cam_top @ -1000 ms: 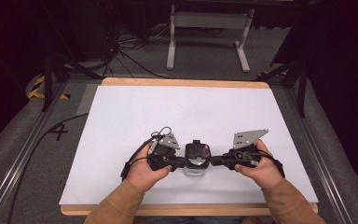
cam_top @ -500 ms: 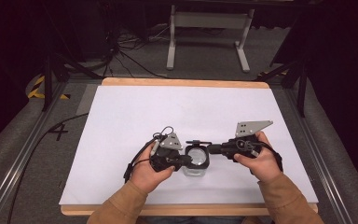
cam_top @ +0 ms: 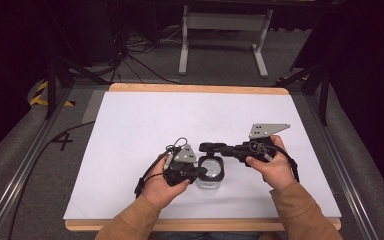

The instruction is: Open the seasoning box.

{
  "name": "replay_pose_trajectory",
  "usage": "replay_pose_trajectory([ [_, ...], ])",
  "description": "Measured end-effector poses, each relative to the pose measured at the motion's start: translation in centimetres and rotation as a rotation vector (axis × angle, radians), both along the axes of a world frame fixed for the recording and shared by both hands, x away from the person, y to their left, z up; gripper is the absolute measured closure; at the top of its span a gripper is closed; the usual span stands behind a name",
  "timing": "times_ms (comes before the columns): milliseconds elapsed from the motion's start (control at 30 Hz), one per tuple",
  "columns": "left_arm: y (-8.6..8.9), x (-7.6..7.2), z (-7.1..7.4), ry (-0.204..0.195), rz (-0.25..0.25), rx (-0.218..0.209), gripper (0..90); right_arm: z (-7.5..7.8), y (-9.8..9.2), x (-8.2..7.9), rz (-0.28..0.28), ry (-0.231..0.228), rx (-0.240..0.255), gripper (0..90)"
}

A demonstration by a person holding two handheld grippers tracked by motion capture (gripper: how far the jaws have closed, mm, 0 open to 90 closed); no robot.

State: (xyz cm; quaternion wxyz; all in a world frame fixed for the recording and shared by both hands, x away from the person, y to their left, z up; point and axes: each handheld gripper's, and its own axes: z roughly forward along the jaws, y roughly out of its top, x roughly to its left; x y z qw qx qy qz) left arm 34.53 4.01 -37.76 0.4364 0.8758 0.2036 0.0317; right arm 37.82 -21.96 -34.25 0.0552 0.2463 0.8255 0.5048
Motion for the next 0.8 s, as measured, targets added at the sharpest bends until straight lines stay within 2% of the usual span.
replay_pose_trajectory([
  [300, 0.0, 0.0, 0.0, 0.012, -0.003, 0.003, 89.6, -0.4, 0.4, 1.2, -0.062, 0.002, 0.01, 90.0],
  [367, 0.1, 0.0, 0.0, 0.008, -0.005, 0.006, 89.6, -0.5, 0.5, 1.2, -0.086, -0.014, -0.01, 90.0],
  [600, 0.1, 0.1, 0.0, 0.011, -0.006, 0.005, 89.7, -1.1, 1.0, 1.6, -0.125, -0.021, -0.051, 90.0],
  [767, 0.1, 0.0, 0.1, 0.017, -0.006, 0.007, 89.7, -1.2, 1.0, 1.6, -0.135, -0.02, -0.052, 90.0],
  [800, 0.1, 0.0, 0.1, 0.008, -0.002, 0.007, 89.6, -1.2, 1.0, 1.6, -0.133, -0.021, -0.053, 90.0],
])
